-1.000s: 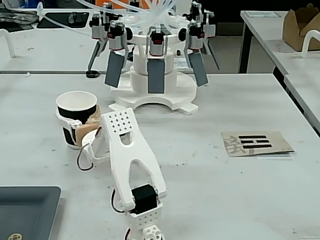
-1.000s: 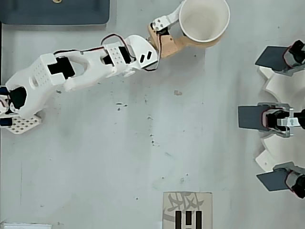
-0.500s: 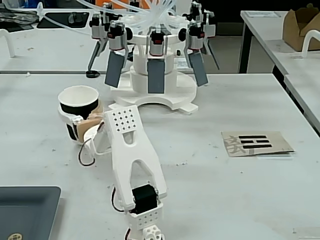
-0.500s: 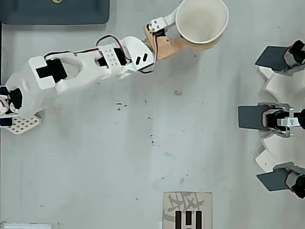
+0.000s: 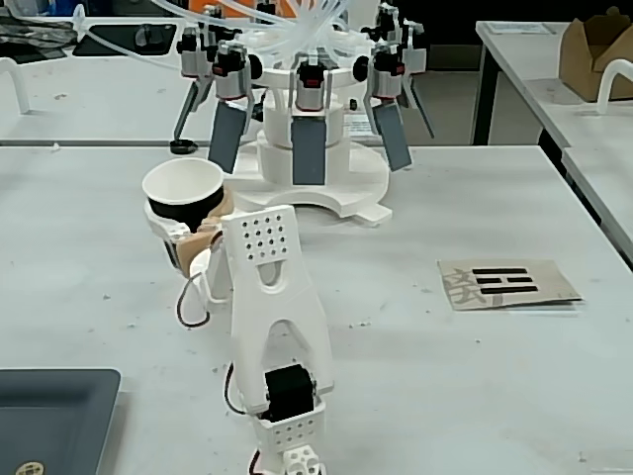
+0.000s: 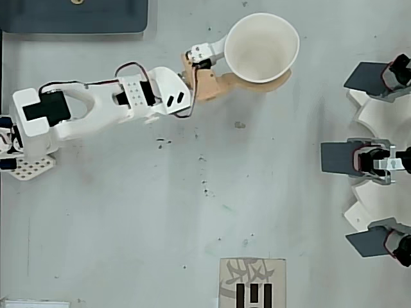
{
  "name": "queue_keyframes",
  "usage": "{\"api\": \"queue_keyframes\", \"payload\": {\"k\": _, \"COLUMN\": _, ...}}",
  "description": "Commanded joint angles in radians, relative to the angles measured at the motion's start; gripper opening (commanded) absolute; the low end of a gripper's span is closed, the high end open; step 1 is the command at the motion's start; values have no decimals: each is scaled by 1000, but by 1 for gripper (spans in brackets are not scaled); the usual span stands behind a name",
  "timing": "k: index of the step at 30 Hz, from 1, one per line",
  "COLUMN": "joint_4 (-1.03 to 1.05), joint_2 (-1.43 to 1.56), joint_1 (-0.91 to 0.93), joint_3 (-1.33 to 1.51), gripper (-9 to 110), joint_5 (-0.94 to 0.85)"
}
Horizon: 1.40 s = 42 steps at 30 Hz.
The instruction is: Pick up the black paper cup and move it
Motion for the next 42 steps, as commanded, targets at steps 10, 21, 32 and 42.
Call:
{"api": "queue_keyframes", "payload": {"k": 10, "joint_4": -104, "joint_2": 267, "joint_1": 66, "joint_3": 249, "gripper": 7, "joint_5": -21}}
{"api": "queue_keyframes", "payload": {"k": 21, "joint_4": -114, "joint_2": 410, "joint_1": 120, "joint_3": 379, "gripper": 6, "joint_5": -25}}
{"api": "queue_keyframes", "payload": {"k": 32, "joint_4": -114, "joint_2": 560, "joint_1": 175, "joint_3": 514, "gripper": 6, "joint_5": -23}}
{"api": "queue_keyframes", "payload": {"k": 42, "joint_4": -117, "joint_2": 657, "joint_1": 239, "joint_3": 604, "gripper": 6, "joint_5": -25}}
